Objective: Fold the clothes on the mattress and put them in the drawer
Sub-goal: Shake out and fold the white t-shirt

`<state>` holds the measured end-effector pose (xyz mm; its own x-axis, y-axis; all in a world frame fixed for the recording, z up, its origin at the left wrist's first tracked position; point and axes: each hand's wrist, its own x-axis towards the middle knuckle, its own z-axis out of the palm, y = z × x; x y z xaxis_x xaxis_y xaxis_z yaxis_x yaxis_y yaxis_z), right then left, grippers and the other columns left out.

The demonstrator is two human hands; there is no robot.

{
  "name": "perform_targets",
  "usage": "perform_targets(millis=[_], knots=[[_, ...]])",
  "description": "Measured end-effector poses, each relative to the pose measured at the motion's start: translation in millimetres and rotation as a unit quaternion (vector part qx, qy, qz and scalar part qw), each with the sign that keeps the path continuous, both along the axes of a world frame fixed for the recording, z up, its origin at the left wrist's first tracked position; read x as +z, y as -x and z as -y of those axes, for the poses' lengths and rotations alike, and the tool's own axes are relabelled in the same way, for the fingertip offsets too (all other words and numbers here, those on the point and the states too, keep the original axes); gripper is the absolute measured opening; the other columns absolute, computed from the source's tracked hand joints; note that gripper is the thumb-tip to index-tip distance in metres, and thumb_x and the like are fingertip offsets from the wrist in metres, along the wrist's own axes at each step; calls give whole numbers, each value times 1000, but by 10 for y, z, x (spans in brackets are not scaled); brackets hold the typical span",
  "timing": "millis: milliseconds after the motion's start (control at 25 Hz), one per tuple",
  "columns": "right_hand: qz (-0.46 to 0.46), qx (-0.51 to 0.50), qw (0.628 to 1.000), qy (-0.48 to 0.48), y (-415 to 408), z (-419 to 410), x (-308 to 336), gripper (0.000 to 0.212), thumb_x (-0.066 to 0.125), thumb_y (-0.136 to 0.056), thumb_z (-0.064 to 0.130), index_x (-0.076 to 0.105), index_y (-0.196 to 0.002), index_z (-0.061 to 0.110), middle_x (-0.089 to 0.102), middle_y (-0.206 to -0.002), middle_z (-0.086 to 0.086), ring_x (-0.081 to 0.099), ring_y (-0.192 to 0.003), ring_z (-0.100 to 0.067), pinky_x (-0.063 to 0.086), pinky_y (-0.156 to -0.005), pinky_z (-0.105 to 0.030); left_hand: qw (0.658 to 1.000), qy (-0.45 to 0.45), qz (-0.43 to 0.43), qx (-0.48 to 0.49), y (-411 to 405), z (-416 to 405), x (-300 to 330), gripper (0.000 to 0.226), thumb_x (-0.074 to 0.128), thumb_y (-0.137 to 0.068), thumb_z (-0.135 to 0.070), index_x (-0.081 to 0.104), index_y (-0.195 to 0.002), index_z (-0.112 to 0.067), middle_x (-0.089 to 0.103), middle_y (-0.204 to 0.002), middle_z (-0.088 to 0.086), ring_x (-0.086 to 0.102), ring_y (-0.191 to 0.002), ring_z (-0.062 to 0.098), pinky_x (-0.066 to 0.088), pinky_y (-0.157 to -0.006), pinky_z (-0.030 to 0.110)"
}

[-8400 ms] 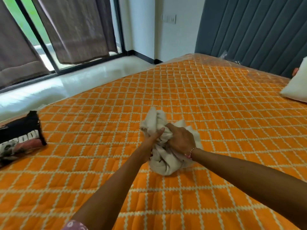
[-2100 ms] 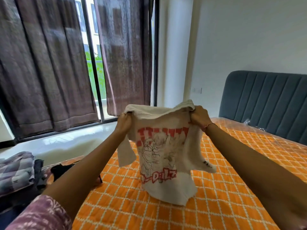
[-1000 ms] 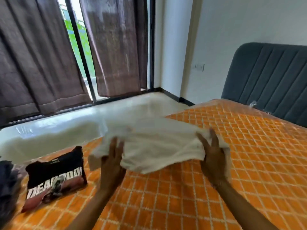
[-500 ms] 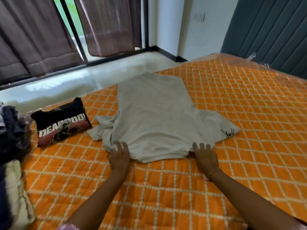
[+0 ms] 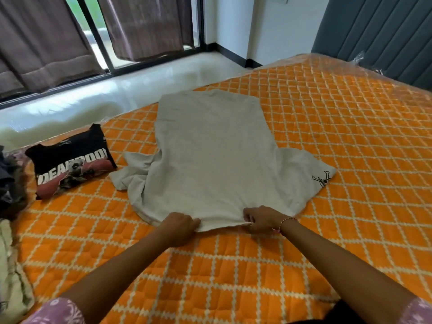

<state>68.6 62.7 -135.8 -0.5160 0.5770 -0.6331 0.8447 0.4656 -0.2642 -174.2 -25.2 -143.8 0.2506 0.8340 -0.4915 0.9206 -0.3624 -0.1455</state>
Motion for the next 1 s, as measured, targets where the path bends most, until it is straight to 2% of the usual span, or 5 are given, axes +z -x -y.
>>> perform_targets(millis=[320, 400, 520, 760, 1000], knots=[[-47, -154, 912, 377, -550, 259, 282, 21, 54, -95, 18, 53, -116, 21, 67, -85, 0, 66, -72, -10, 54, -61, -23, 860, 461, -18, 218, -446, -19, 382, 41, 60, -92, -36, 56, -114, -2, 67, -99, 19, 60, -112, 38, 53, -79, 37], [-171, -372, 905, 113, -961, 11, 245, 17, 51, -95, 18, 60, -110, 14, 67, -95, -8, 66, -84, -18, 51, -67, -26, 918, 305, 68, 243, -594, -198, 330, 39, 52, -94, -44, 58, -112, -10, 66, -93, 10, 62, -108, 33, 49, -70, 28], [-103, -615, 748, -228, -1620, -339, 66, 50, 55, -93, 30, 44, -134, 5, 44, -137, -19, 42, -125, -38, 40, -96, -47, 956, -116, 219, 156, -1263, -386, 51, 50, 38, -91, -56, 60, -117, -19, 61, -119, 4, 59, -111, 24, 44, -87, 34], [-325, -788, 520, 49, -1860, -650, -62, 19, 60, -91, 7, 58, -74, -2, 60, -61, -15, 49, -52, -22, 45, -50, -34, 972, -99, 158, 145, -2145, -398, -490, 95, -3, -84, -76, 39, -145, -16, 29, -153, 18, 32, -140, 31, 14, -109, 53], [-386, -816, 431, 26, -2373, -115, -178, 24, 57, -94, 11, 58, -114, -1, 60, -86, -14, 56, -72, -25, 50, -73, -42, 962, -109, 214, 131, -2167, -219, -681, 81, 14, -89, -73, 40, -140, -16, 44, -144, 19, 32, -135, 30, 12, -111, 49]])
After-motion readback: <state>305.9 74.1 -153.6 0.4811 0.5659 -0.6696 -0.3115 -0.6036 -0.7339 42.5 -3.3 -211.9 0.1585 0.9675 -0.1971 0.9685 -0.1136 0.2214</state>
